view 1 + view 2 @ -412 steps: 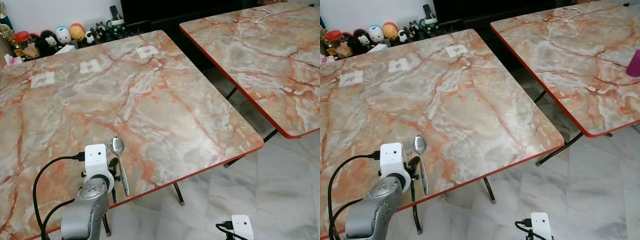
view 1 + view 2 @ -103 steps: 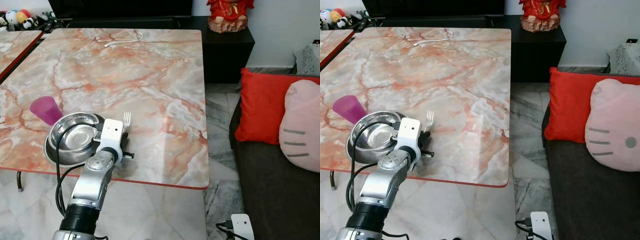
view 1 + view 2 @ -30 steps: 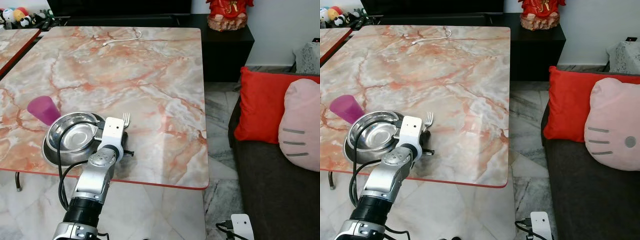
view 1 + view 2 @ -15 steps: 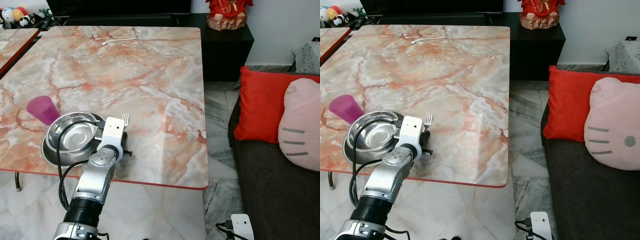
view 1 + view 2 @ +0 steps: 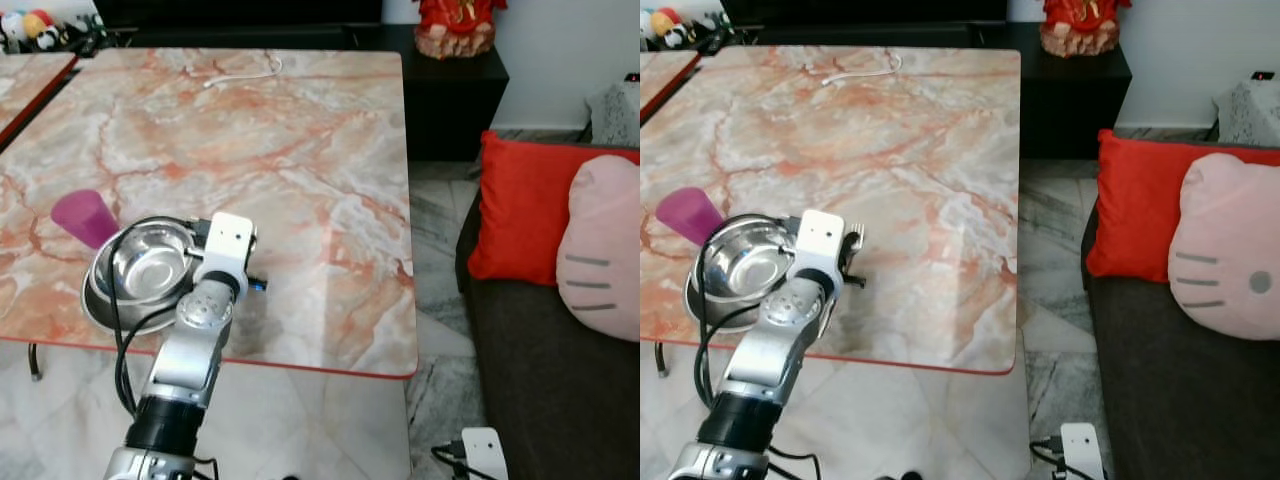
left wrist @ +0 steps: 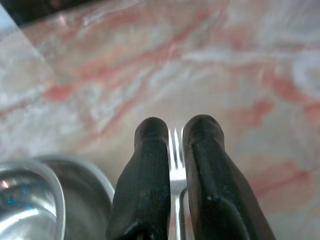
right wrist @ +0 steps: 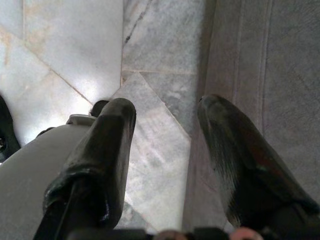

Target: Setting the table

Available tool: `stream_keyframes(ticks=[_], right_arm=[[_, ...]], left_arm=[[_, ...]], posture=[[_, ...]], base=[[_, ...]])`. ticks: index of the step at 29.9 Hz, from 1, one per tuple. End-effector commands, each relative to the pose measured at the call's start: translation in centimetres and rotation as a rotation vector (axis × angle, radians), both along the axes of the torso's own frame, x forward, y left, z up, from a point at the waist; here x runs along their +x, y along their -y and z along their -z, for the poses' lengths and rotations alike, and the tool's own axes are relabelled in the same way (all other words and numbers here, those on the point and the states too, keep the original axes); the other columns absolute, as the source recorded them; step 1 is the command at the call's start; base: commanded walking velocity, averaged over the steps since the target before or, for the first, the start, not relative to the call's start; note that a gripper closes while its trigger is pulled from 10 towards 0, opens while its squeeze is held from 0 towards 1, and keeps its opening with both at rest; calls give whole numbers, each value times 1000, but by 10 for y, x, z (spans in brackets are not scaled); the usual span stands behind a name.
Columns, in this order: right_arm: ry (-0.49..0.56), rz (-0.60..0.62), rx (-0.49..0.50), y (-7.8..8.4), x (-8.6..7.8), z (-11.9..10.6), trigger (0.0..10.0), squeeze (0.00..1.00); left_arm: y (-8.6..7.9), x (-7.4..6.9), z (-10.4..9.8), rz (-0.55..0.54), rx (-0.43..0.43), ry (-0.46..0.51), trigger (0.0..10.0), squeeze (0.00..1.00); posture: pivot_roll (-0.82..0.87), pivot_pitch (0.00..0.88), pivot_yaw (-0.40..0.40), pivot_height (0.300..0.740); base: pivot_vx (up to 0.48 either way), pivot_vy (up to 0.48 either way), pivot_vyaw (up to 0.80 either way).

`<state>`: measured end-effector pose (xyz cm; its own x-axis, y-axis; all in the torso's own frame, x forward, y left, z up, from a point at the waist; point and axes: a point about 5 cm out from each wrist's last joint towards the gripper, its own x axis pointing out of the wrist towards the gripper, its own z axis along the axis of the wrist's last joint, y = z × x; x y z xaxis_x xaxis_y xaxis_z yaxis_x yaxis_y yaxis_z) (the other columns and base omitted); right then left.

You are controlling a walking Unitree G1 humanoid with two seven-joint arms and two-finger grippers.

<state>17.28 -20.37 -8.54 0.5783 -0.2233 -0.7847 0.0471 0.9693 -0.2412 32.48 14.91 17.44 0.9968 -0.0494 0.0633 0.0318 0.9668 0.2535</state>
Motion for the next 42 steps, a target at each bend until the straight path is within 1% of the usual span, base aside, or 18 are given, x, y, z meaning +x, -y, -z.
stream_keyframes(ticks=[1, 2, 3, 6, 8, 11, 13, 14, 16, 20, 29, 42], right_arm=[[-30, 2, 2, -2, -8, 4, 10000, 0], [-30, 1, 2, -2, -8, 4, 10000, 0], [-30, 1, 2, -2, -8, 4, 10000, 0], [-31, -2, 1, -1, -8, 4, 10000, 0], [-32, -2, 1, -1, -9, 4, 10000, 0], [-32, -6, 0, -1, -9, 4, 10000, 0], [-32, -7, -1, -1, -9, 4, 10000, 0], [-32, -7, -1, -1, -9, 4, 10000, 0], [-32, -9, -1, -1, -9, 4, 10000, 0], [-33, -9, -1, -1, -10, 5, 10000, 0], [-36, -7, 3, -2, -11, 5, 10000, 0], [-39, -14, 0, -2, -12, 6, 10000, 0]], left_arm=[[-6, -10, -3, -17, 18, 63, 10000, 0], [-8, -13, -3, -24, 13, 80, 10000, 0], [-16, -22, -2, -61, 20, 109, 10000, 0], [-31, -36, -2, -127, 42, 163, 10000, 0], [-36, -40, -1, -152, 50, 174, 10000, 0], [-47, -49, 2, -220, 37, 182, 10000, 0], [-49, -52, 4, -232, 8, 183, 10000, 0], [-49, -52, 4, -232, 4, 183, 10000, 0], [-47, -53, 5, -227, 35, 180, 10000, 0], [-43, -51, 2, -211, 12, 207, 10000, 0], [-37, -51, 4, -190, 9, 203, 10000, 0], [-40, -52, 1, -186, 8, 222, 10000, 0]], posture=[[-55, 151, 47, 740], [-56, 150, 47, 740], [-55, 149, 47, 740], [-55, 144, 48, 740], [-54, 144, 47, 740], [-56, 133, 47, 740], [-57, 128, 48, 740], [-58, 124, 47, 740], [-60, 115, 48, 740], [-64, 99, 51, 740], [-65, 72, 58, 740], [-62, 44, 61, 740]], base=[[0, 0, 0], [0, 0, 0], [0, 0, 0], [0, 0, 0], [0, 0, 0], [0, 119, 0], [0, 480, 0], [0, 480, 0], [0, 480, 0], [0, 480, 0], [0, 480, 0], [0, 480, 0]])
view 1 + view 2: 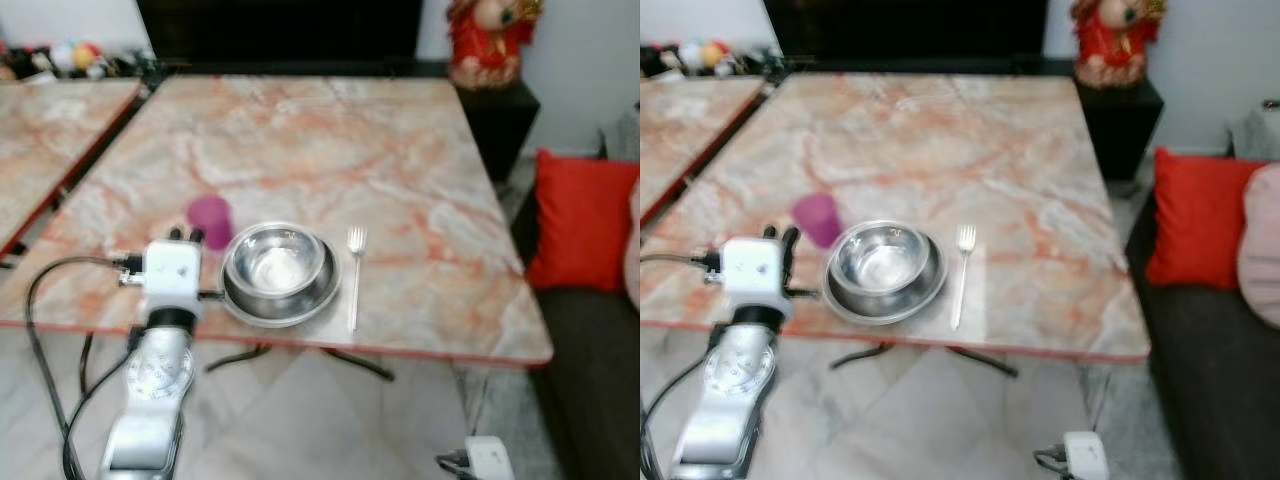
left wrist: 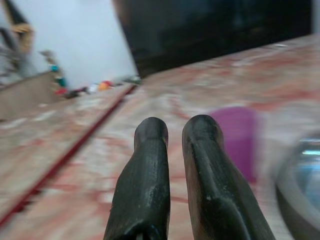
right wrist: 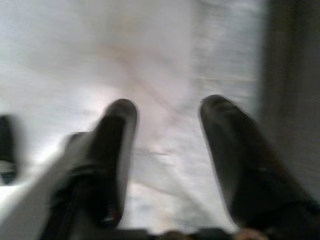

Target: Setting the table

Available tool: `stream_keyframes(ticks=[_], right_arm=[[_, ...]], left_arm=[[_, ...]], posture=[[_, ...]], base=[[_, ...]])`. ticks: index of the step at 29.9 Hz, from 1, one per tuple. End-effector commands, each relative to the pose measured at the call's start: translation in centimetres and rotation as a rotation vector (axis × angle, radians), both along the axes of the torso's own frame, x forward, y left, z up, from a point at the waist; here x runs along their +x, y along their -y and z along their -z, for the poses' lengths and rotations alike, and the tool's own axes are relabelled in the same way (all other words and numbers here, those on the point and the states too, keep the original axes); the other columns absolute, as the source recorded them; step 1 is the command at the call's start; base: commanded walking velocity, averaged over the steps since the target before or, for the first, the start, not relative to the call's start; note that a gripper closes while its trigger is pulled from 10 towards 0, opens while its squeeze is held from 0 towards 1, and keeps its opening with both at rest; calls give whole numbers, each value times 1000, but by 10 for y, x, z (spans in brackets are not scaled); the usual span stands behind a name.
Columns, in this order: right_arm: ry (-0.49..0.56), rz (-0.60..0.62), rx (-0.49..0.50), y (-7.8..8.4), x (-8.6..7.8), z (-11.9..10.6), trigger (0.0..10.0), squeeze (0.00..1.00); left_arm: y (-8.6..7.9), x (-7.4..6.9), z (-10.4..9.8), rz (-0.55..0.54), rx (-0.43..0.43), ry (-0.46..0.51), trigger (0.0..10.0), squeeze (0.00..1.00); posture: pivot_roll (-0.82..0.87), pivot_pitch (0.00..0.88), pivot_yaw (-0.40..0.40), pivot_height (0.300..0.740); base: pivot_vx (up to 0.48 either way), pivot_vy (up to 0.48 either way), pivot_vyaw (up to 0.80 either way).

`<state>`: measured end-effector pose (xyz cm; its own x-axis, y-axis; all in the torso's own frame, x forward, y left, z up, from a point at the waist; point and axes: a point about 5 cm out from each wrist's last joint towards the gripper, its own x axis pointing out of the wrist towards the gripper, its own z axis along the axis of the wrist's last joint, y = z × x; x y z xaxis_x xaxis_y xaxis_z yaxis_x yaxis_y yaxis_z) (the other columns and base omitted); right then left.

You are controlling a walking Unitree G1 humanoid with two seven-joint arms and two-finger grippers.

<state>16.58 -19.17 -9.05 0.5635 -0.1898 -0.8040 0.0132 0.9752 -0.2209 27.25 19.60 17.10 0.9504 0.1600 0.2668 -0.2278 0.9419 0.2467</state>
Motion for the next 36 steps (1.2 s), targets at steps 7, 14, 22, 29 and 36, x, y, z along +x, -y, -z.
stream_keyframes(ticks=[7, 14, 22, 29, 36], right_arm=[[-15, 14, -22, 10, -6, 1, 10000, 0], [-18, 17, -21, 10, -8, 2, 10000, 0], [-17, 14, -21, 10, -7, 2, 10000, 0], [-8, 17, -25, 12, -4, 0, 10000, 0], [-5, 20, -27, 13, -3, -1, 10000, 0]], left_arm=[[8, 0, -3, 41, -6, 16, 10000, 0], [7, -1, -1, 45, -8, 6, 10000, 0], [5, 1, -3, 42, -4, 7, 10000, 0], [0, 1, -2, 9, -13, 5, 10000, 0], [-1, 0, -2, -4, -23, 7, 10000, 0]], posture=[[-60, 35, 60, 740], [-65, 18, 62, 740], [-62, 38, 61, 740], [-61, 84, 52, 740], [-54, 94, 47, 740]], base=[[0, 480, 0], [0, 480, 0], [0, 480, 0], [0, 480, 0], [0, 480, 0]])
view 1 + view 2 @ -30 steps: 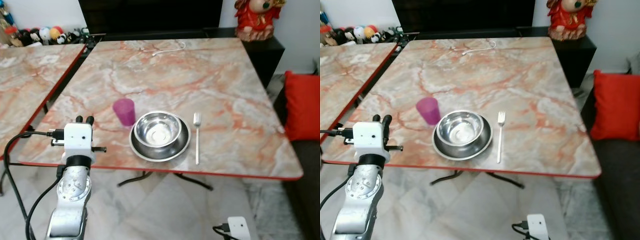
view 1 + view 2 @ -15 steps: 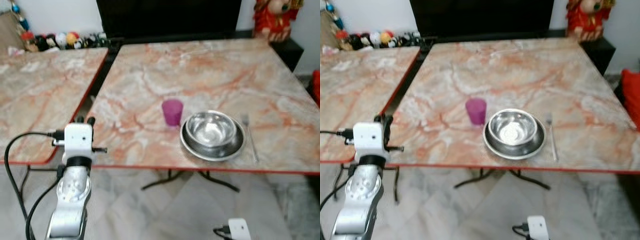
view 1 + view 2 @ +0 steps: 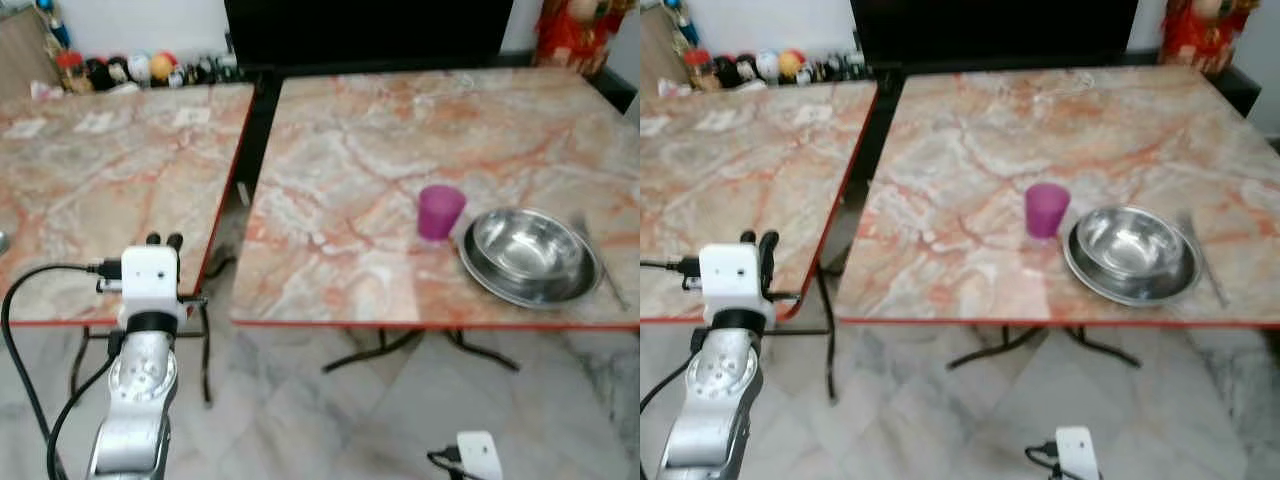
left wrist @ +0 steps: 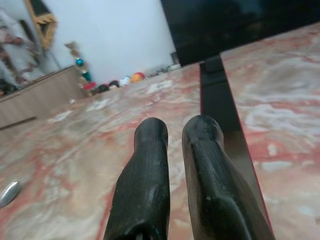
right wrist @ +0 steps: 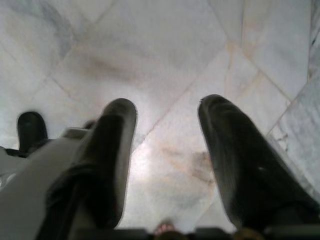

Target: Setting the table

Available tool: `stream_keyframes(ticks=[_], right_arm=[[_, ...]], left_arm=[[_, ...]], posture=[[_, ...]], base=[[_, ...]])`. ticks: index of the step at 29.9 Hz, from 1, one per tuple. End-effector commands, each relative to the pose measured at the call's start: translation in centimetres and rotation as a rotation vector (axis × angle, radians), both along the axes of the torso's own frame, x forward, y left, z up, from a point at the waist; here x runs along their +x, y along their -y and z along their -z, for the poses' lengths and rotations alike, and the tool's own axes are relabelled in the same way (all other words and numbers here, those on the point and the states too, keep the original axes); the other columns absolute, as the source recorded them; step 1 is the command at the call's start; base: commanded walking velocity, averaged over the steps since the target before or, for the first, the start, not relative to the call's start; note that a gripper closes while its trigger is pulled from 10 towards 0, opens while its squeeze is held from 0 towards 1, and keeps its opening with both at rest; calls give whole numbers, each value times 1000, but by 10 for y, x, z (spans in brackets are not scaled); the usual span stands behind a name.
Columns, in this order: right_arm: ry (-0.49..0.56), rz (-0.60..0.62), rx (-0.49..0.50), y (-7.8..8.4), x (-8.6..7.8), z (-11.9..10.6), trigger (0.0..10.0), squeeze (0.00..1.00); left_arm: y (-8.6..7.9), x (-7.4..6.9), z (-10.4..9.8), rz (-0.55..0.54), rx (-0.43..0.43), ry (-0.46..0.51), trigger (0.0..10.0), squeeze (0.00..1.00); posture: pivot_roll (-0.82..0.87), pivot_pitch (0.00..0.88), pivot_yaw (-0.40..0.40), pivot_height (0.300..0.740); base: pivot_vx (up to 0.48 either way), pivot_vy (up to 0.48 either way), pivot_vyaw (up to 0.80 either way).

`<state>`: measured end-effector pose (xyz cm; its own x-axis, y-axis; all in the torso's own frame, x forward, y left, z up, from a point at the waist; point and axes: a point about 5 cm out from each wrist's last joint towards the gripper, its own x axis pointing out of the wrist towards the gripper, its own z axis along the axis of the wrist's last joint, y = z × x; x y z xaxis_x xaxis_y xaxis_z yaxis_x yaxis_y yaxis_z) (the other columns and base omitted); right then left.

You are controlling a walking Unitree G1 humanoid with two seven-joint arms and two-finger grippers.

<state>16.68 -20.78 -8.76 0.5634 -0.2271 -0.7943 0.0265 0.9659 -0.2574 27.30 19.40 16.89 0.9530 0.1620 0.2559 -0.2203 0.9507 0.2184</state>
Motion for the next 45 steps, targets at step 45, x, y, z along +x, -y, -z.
stream_keyframes(ticks=[45], right_arm=[[-5, 1, 12, -4, -1, 1, 10000, 0]], left_arm=[[8, 4, 2, 137, -90, -46, 10000, 0]], posture=[[-38, 135, 49, 740]], base=[[0, 410, 0]])
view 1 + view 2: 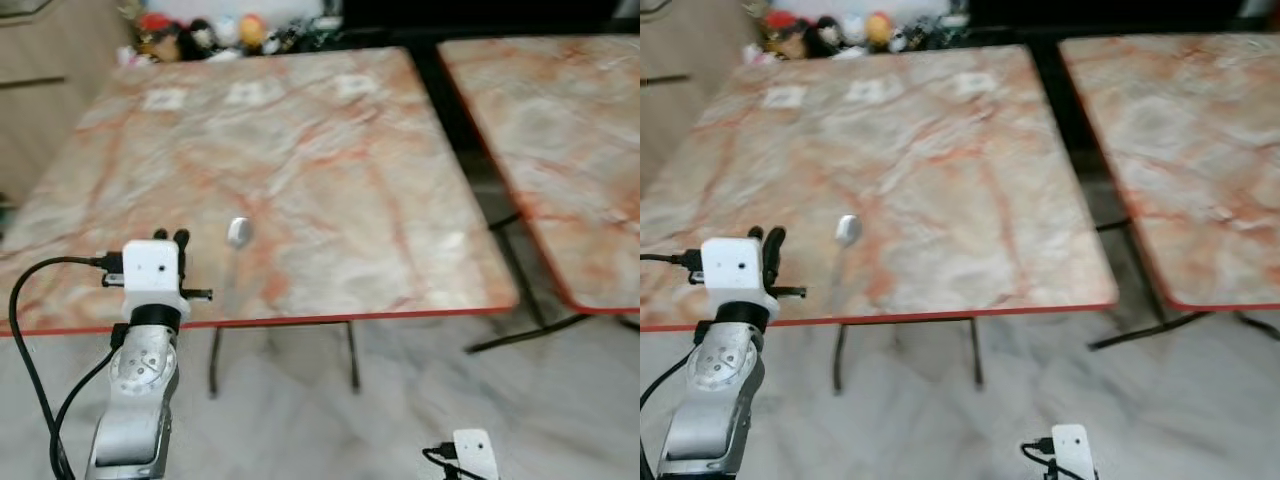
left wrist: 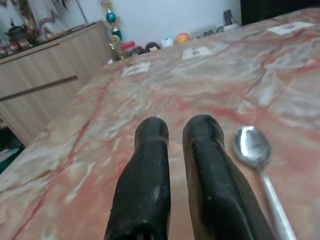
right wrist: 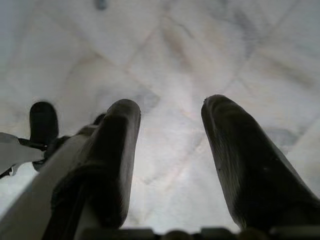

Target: Setting the table

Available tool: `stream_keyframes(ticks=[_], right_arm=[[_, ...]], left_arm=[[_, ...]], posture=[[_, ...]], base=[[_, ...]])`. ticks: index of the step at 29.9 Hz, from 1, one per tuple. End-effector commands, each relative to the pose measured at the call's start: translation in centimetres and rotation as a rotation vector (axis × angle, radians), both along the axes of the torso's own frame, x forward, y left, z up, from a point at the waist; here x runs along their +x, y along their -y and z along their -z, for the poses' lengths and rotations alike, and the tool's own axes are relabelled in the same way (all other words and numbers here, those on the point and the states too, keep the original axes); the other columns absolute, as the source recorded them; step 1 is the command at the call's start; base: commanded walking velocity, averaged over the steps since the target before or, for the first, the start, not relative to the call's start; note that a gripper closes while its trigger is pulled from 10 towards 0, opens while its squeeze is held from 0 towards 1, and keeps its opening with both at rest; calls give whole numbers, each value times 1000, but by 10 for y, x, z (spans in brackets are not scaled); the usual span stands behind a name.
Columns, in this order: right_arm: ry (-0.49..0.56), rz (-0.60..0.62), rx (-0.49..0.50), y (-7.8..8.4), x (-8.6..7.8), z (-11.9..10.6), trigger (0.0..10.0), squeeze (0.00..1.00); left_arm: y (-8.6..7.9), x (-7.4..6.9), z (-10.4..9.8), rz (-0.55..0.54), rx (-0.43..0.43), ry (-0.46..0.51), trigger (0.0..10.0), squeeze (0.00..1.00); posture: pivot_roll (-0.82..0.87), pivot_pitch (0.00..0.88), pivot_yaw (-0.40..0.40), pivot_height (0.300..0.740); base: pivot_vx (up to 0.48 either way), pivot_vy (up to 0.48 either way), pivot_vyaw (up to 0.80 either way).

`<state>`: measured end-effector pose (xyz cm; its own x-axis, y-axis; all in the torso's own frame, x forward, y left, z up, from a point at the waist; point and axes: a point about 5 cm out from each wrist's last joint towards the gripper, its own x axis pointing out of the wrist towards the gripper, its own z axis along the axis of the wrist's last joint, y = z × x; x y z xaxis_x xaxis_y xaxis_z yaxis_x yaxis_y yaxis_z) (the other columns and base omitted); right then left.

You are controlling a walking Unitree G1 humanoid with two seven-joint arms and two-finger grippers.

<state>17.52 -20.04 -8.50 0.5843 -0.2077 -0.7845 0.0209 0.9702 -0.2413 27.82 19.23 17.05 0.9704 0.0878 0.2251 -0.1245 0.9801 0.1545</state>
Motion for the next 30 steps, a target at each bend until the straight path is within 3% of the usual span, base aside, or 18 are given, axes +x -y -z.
stream_keyframes(ticks=[1, 4, 11, 21, 30], right_arm=[[-28, 13, -4, 3, -10, 4, 10000, 0], [-29, 12, -4, 3, -10, 4, 10000, 0], [-28, 9, -5, 3, -9, 4, 10000, 0], [-30, 7, -5, 3, -10, 4, 10000, 0], [-30, 5, -5, 4, -10, 4, 10000, 0]], left_arm=[[7, -1, 5, 47, -33, -26, 10000, 0], [12, -2, 5, 83, -55, -27, 10000, 0], [26, -2, 20, 192, -37, -127, 10000, 0], [29, -3, 22, 194, -32, -131, 10000, 0], [28, -2, 23, 198, -32, -148, 10000, 0]], posture=[[-38, 135, 49, 740], [-36, 134, 48, 740], [-34, 133, 47, 740], [-32, 134, 45, 740], [-30, 133, 44, 740]], base=[[0, 0, 0], [0, 0, 0], [0, 0, 0], [0, -329, 0], [0, 0, 0]])
